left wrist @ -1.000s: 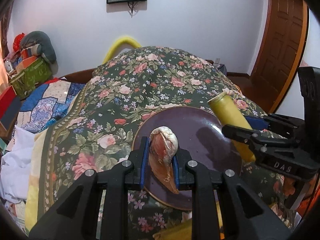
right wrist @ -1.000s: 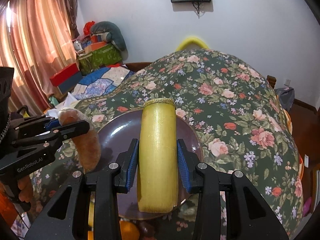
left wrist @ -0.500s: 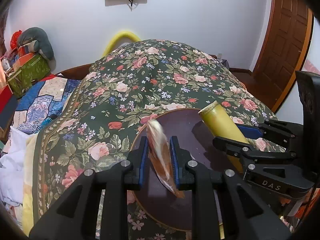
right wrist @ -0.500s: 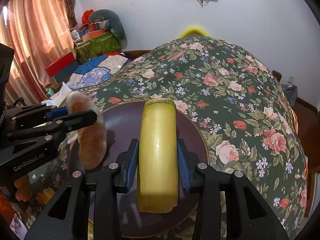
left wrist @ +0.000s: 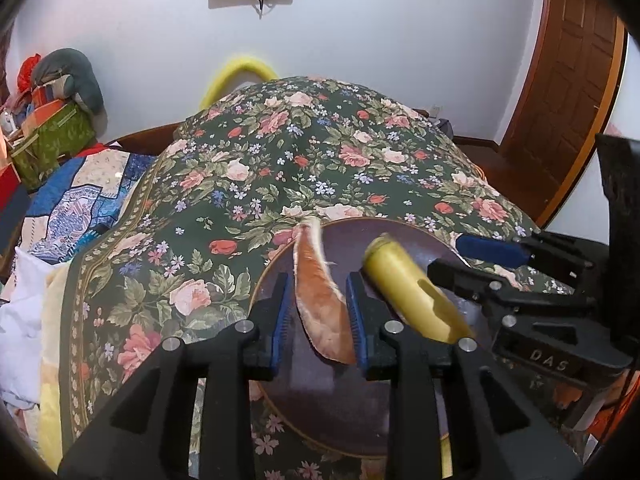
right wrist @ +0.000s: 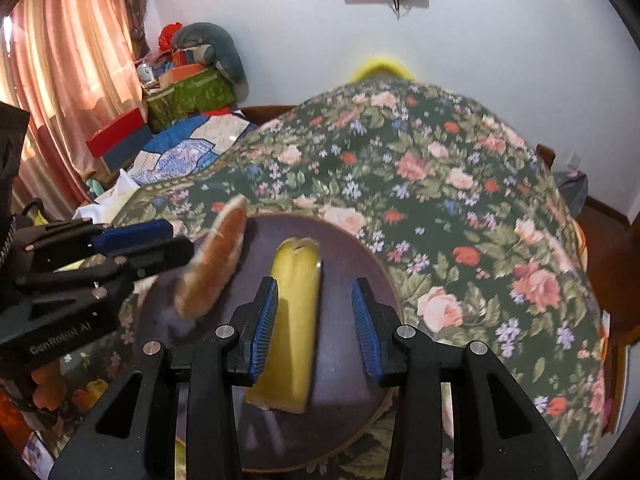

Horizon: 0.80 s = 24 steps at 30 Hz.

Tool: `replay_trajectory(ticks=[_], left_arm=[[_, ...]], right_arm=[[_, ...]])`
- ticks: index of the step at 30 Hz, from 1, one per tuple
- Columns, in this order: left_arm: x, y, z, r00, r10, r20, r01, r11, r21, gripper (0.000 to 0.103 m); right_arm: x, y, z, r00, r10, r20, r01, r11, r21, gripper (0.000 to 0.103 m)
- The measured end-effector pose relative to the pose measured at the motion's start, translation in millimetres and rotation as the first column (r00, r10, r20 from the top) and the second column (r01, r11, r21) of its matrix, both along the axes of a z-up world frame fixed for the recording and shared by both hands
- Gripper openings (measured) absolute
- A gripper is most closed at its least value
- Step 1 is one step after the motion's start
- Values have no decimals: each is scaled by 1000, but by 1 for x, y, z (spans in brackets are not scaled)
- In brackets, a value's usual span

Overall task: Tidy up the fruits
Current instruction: 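Lower the pomelo segment onto the purple plate with left tool while right tool sets the sugarcane beside it, then open both tools and lift them away from the plate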

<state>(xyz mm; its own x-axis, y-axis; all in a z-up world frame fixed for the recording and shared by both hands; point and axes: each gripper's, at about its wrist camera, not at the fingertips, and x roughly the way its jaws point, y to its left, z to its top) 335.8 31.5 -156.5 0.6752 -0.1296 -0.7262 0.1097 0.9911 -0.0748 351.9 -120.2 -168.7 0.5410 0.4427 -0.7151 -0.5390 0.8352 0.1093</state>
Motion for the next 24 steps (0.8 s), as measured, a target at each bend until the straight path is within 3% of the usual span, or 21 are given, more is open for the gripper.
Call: replay_trajectory(ticks=[4, 11, 13, 18, 24], left_arm=[[-15, -2, 14, 999, 5, 38, -6, 1000, 22, 38], [-47, -4, 44, 996, 10, 87, -14, 999, 40, 41], [-60, -4, 52, 994, 17, 109, -21, 999, 35, 50], [-95, -5, 68, 989, 28, 143, -32, 999, 25, 55], [-135, -4, 79, 987, 41, 158, -42, 999, 8, 65]], right_arm=[[-10, -6, 14, 1000, -8, 21, 7, 1000, 18, 35], [-35, -21, 36, 999, -27, 44, 25, 998, 57, 39], [-45, -25, 42, 998, -37, 56, 33, 997, 66, 41], [-73, -36, 57, 994, -67, 90, 60, 995, 81, 60], [-115, -44, 69, 986, -86, 143, 76, 994, 78, 71]])
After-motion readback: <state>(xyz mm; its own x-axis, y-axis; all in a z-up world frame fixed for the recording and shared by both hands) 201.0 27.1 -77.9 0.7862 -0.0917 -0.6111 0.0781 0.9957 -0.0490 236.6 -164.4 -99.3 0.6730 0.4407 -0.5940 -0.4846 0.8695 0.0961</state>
